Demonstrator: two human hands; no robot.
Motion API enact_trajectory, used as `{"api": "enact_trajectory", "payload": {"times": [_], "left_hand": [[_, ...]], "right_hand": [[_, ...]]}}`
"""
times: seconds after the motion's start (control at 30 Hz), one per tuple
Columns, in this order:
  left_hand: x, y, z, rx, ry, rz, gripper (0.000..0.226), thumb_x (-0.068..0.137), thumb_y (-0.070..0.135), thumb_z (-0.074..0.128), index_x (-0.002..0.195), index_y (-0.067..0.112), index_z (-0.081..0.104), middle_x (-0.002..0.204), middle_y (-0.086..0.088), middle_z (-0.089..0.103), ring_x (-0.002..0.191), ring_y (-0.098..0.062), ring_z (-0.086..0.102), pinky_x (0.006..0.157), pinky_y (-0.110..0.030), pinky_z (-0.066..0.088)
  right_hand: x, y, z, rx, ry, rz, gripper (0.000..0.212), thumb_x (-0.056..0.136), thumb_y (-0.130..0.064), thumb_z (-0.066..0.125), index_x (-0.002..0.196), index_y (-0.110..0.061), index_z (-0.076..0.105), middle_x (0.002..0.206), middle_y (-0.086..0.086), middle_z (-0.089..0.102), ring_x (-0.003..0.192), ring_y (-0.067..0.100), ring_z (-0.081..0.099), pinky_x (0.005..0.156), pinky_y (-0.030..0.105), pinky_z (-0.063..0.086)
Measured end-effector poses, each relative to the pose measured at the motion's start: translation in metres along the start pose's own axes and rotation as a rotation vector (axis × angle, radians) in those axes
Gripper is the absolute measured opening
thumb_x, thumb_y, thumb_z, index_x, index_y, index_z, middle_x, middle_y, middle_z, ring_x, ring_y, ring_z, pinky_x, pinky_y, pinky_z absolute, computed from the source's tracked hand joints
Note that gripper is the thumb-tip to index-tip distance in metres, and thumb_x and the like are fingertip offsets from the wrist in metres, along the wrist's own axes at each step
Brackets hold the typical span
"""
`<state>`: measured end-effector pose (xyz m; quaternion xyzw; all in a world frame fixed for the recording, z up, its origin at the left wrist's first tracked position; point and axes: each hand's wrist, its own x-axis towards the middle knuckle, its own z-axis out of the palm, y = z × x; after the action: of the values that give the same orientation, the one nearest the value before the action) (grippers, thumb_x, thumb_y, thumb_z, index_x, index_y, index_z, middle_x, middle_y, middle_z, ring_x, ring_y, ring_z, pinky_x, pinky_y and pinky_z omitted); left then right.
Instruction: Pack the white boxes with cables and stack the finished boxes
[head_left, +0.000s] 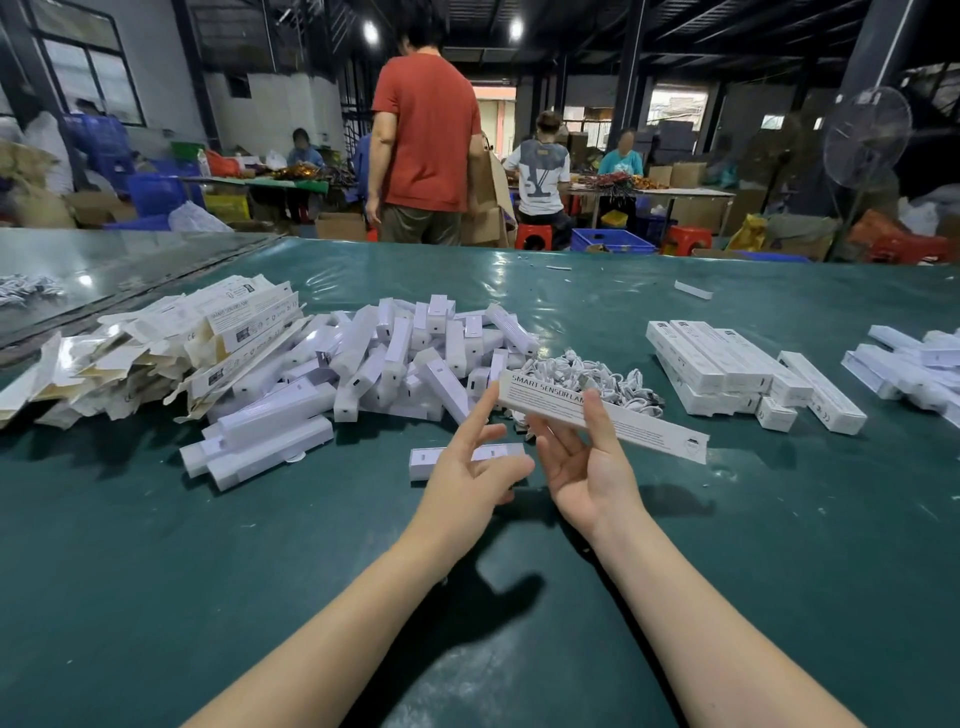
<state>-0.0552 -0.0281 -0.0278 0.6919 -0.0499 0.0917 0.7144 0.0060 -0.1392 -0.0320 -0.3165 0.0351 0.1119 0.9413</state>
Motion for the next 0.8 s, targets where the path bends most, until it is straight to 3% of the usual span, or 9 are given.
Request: {"api": "enact_trajectory", "payload": {"times": [0.07, 0.2, 0.33, 0.4, 0.5, 0.6, 0.67, 0.73, 0.8], "left_hand": [[0.0, 0.002, -0.001, -0.002, 0.027, 0.006, 0.061, 0.083, 0.005, 0.061, 0.113, 0.055, 0.042, 0.118, 0.004, 0.051, 0.078, 0.004, 0.058, 0.083, -0.033, 0.052], [0.003, 0.003, -0.005, -0.082, 0.085, 0.037, 0.047, 0.073, 0.008, 0.062, 0.105, 0.039, 0.045, 0.115, 0.001, 0.055, 0.099, -0.023, 0.061, 0.071, -0.025, 0.053], [0.004, -0.003, 0.002, -0.083, 0.011, 0.053, 0.07, 0.087, -0.008, 0.048, 0.113, 0.055, 0.032, 0.106, 0.021, 0.057, 0.079, 0.002, 0.063, 0.067, -0.02, 0.055], [0.004, -0.006, 0.003, -0.04, -0.002, 0.028, 0.074, 0.086, -0.006, 0.05, 0.118, 0.057, 0.026, 0.109, 0.019, 0.055, 0.077, 0.007, 0.062, 0.071, -0.02, 0.053], [0.001, -0.006, -0.002, 0.237, 0.048, 0.012, 0.069, 0.082, 0.005, 0.057, 0.13, 0.048, 0.032, 0.117, 0.014, 0.052, 0.093, 0.002, 0.058, 0.072, -0.005, 0.044], [0.001, -0.007, -0.003, 0.664, 0.141, 0.085, 0.053, 0.073, 0.018, 0.061, 0.123, 0.02, 0.043, 0.125, 0.005, 0.039, 0.112, -0.013, 0.044, 0.089, -0.021, 0.04], [0.001, -0.006, -0.004, 0.864, 0.186, 0.129, 0.071, 0.071, 0.025, 0.063, 0.133, 0.011, 0.029, 0.137, 0.001, 0.022, 0.124, -0.021, 0.028, 0.102, -0.032, 0.033], [0.005, -0.005, -0.011, 1.05, 0.228, 0.186, 0.093, 0.076, 0.033, 0.062, 0.146, 0.014, 0.005, 0.148, 0.002, 0.004, 0.134, -0.018, 0.01, 0.11, -0.033, 0.018], [0.009, -0.004, -0.02, 1.198, 0.23, 0.232, 0.093, 0.078, 0.037, 0.06, 0.148, 0.017, 0.001, 0.15, -0.001, 0.008, 0.137, -0.018, 0.01, 0.11, -0.033, 0.016]], "right_hand": [[0.0, 0.0, 0.0, -0.033, 0.01, -0.012, 0.02, 0.085, -0.031, 0.057, 0.085, -0.013, 0.063, 0.07, 0.006, 0.073, 0.061, 0.013, 0.07, 0.043, 0.017, 0.049], [0.001, 0.004, 0.002, -0.152, -0.013, -0.035, 0.017, 0.082, -0.029, 0.058, 0.086, -0.013, 0.061, 0.069, 0.004, 0.072, 0.062, 0.012, 0.07, 0.044, 0.017, 0.049], [0.0, 0.007, 0.005, -0.094, -0.06, -0.03, 0.034, 0.067, -0.03, 0.063, 0.093, -0.008, 0.061, 0.073, 0.01, 0.072, 0.064, 0.018, 0.07, 0.046, 0.02, 0.051], [0.0, 0.005, 0.003, -0.093, -0.037, -0.047, 0.029, 0.072, -0.031, 0.062, 0.091, -0.009, 0.061, 0.071, 0.008, 0.072, 0.061, 0.017, 0.07, 0.048, 0.021, 0.053], [0.004, 0.002, 0.0, -0.197, 0.041, -0.14, 0.014, 0.084, -0.025, 0.061, 0.089, -0.012, 0.059, 0.065, 0.003, 0.07, 0.054, 0.015, 0.066, 0.047, 0.023, 0.053], [0.002, 0.007, 0.002, -0.318, 0.05, -0.226, 0.007, 0.086, -0.016, 0.061, 0.081, -0.013, 0.057, 0.06, 0.0, 0.067, 0.051, 0.015, 0.064, 0.044, 0.025, 0.052], [-0.002, 0.012, 0.007, -0.344, 0.031, -0.227, 0.008, 0.086, -0.015, 0.061, 0.079, -0.014, 0.059, 0.061, 0.0, 0.066, 0.05, 0.016, 0.063, 0.043, 0.025, 0.052], [-0.004, 0.015, 0.009, -0.403, 0.0, -0.224, 0.011, 0.085, -0.012, 0.063, 0.074, -0.015, 0.062, 0.061, 0.001, 0.065, 0.048, 0.015, 0.061, 0.043, 0.025, 0.051], [-0.006, 0.018, 0.01, -0.509, -0.056, -0.231, 0.01, 0.083, -0.01, 0.064, 0.074, -0.013, 0.064, 0.064, 0.002, 0.067, 0.053, 0.015, 0.063, 0.049, 0.027, 0.053]]}}
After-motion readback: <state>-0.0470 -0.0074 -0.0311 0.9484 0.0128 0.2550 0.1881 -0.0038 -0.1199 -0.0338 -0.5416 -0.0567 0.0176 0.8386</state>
